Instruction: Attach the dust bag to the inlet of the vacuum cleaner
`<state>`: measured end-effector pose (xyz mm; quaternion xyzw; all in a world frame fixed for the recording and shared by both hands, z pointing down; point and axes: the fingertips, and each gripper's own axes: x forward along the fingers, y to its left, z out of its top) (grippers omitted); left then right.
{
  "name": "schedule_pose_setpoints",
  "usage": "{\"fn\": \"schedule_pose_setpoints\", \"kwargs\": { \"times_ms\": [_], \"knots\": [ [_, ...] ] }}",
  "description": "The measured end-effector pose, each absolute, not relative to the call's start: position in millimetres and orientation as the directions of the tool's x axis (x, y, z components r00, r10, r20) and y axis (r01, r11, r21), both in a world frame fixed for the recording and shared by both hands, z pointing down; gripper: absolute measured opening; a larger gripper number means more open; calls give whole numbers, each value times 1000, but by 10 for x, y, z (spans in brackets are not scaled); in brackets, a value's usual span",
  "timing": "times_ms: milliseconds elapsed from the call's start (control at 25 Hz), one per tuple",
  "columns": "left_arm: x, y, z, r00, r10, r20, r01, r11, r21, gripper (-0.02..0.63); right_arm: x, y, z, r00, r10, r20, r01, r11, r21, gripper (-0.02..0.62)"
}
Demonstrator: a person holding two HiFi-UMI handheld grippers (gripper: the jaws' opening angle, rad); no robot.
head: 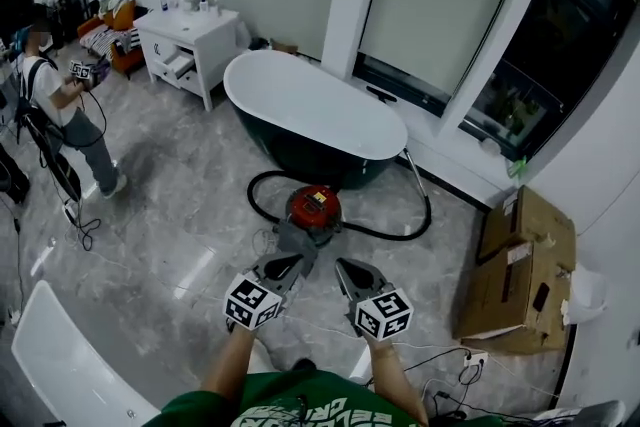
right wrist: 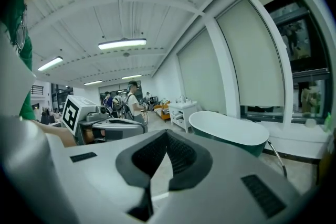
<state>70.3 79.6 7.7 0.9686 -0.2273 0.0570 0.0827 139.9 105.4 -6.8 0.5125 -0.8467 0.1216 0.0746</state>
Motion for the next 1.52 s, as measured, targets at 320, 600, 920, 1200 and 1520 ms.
{"fn": "schedule_pose_setpoints", "kwargs": {
  "times_ms": [320, 600, 920, 1200, 1520],
  "knots": [
    [974, 1242, -125, 891, -432, 141, -446, -891, 86, 3, 1773, 1550, -208, -439, -875, 204, -898, 422, -123, 8],
    [1060, 1457, -219, 895, -427, 128, -438, -896, 73, 3, 1915, 1778, -275, -414, -890, 191, -910, 400, -105, 9],
    [1125, 1653, -263, 907, -403, 120, -413, -908, 72, 3, 1943, 1915, -297, -397, -897, 196, -918, 390, -72, 9],
    [1087, 1754, -279, 903, -414, 113, -423, -903, 79, 3, 1913, 2009, -310, -400, -893, 204, -916, 398, -56, 8],
    [1029, 1822, -205, 900, -422, 111, -432, -896, 98, 3, 1901, 2079, -266, -392, -896, 210, -920, 388, -62, 9]
  ]
}}
